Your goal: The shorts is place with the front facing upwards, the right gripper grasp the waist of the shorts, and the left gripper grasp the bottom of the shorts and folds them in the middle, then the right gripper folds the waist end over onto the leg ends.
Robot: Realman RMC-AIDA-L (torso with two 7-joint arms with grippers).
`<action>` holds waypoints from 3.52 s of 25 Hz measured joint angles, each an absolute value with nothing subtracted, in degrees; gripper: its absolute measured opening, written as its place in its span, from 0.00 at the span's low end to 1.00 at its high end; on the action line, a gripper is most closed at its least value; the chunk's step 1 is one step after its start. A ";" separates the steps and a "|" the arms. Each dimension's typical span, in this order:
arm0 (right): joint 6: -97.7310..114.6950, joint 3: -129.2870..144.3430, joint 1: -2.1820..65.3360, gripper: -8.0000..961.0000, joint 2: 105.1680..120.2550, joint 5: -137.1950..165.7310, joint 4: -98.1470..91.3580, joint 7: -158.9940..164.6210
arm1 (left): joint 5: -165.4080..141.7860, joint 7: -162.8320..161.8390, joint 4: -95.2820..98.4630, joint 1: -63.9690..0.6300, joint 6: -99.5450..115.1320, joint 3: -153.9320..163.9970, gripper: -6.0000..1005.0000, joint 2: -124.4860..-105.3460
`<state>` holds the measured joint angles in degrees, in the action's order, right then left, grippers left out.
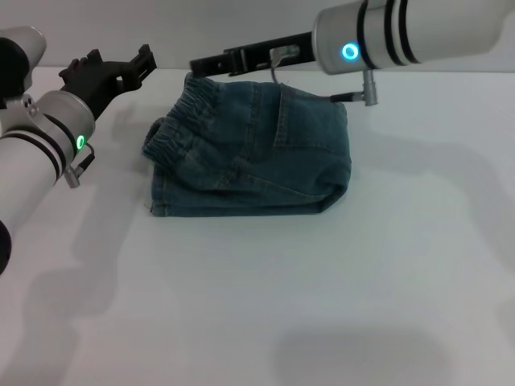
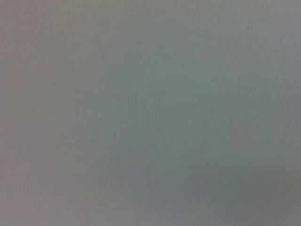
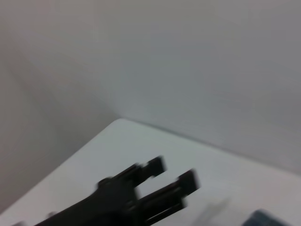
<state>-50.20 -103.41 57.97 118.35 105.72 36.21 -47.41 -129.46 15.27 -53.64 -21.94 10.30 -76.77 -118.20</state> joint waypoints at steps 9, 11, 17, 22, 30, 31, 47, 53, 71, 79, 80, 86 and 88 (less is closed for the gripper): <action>-35.68 -103.47 45.27 0.62 118.79 122.48 51.35 -46.15 | -129.55 15.34 -54.85 -21.98 10.09 -75.66 0.82 -118.12; -27.17 -101.00 38.22 0.62 119.34 124.29 58.12 -45.73 | -129.55 15.62 -55.79 -21.98 10.08 -74.97 0.82 -118.03; 2.81 -90.18 24.45 0.61 119.45 127.70 65.50 -45.85 | -131.86 15.77 -57.14 -22.37 10.97 -71.79 0.82 -118.03; 21.96 -85.55 21.86 0.61 119.74 132.23 58.69 -47.65 | -132.45 15.49 -56.14 -23.40 13.96 -68.51 0.82 -118.23; 58.99 -65.60 26.12 0.61 119.84 112.31 42.48 -66.17 | -132.16 14.96 -55.16 -23.82 20.44 -64.62 0.82 -118.44; 62.47 -62.82 27.26 0.61 119.81 108.08 40.71 -67.49 | -132.16 14.76 -54.85 -24.01 20.97 -64.29 0.82 -118.46; 70.08 -47.83 21.36 0.55 119.09 124.76 25.32 -10.29 | -132.63 1.76 -38.22 -30.25 38.77 -49.91 0.82 -118.37; 67.23 -45.31 20.22 0.43 118.88 125.68 24.98 -4.62 | -132.67 -2.16 -30.58 -35.64 37.41 -43.85 0.82 -119.12; 65.83 -42.98 18.57 0.01 118.60 126.59 27.05 -2.65 | -132.54 -11.46 -22.78 -35.38 35.96 -46.86 0.82 -118.55; 73.92 -52.89 13.87 0.01 118.79 126.20 23.57 -3.07 | -132.53 -3.86 -25.43 -28.01 51.53 -51.81 0.82 -118.24; 75.14 -53.87 13.52 0.01 118.84 126.07 22.39 -3.07 | -132.56 -3.40 -25.07 -27.61 52.27 -52.68 0.82 -118.23; 78.80 -58.90 9.56 0.01 118.62 117.51 17.52 -0.17 | -132.33 -2.12 -18.78 -26.70 53.75 -58.89 0.82 -118.21; 79.01 -58.88 8.28 0.05 118.14 116.66 15.60 4.50 | -132.42 -2.09 -17.69 -26.58 54.40 -59.14 0.82 -118.17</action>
